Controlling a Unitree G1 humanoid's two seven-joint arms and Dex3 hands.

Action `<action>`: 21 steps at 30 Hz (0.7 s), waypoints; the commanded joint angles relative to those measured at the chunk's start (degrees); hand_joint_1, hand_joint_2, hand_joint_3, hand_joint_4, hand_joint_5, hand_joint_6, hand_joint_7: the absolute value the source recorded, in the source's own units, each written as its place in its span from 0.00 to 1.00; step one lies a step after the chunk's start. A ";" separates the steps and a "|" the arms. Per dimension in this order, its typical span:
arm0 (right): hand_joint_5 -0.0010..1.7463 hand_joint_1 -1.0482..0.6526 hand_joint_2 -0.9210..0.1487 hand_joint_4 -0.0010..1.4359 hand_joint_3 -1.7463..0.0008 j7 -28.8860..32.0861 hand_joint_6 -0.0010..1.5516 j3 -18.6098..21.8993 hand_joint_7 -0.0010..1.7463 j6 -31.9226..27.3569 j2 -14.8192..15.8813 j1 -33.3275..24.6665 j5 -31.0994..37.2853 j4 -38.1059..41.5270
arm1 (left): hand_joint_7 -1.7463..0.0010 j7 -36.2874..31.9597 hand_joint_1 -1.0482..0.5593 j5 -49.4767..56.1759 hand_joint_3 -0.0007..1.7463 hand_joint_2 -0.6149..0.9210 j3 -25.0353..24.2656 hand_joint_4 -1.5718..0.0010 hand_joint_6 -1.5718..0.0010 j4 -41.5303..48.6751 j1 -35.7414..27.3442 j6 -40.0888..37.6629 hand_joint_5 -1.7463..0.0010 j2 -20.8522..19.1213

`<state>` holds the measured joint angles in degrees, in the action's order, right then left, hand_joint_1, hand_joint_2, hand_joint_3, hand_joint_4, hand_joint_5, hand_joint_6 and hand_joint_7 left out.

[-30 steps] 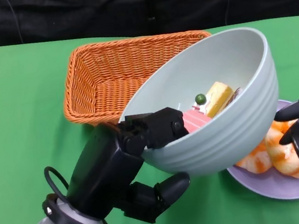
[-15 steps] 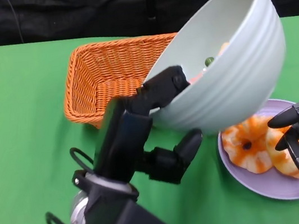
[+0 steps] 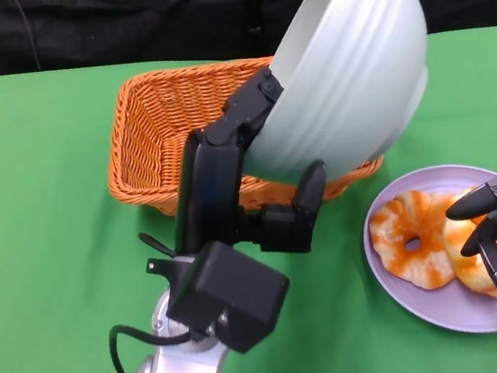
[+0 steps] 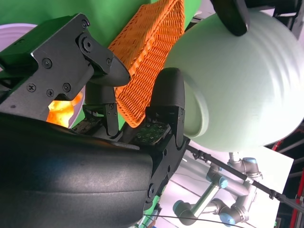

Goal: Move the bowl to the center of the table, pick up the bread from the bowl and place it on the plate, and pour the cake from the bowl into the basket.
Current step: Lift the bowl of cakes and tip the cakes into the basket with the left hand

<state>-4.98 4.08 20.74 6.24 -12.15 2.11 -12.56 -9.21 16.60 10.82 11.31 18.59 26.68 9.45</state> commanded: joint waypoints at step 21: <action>0.77 0.63 0.59 0.54 0.20 -1.16 0.45 -0.38 0.63 0.77 0.41 -1.32 -0.20 0.26 | 0.00 1.30 0.57 -26.10 0.95 0.57 -11.56 0.33 0.44 14.58 12.52 -5.06 0.00 11.09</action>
<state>-6.03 3.82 21.57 6.26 -13.07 2.15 -11.87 -8.46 -7.71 0.55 25.82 28.00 21.66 18.37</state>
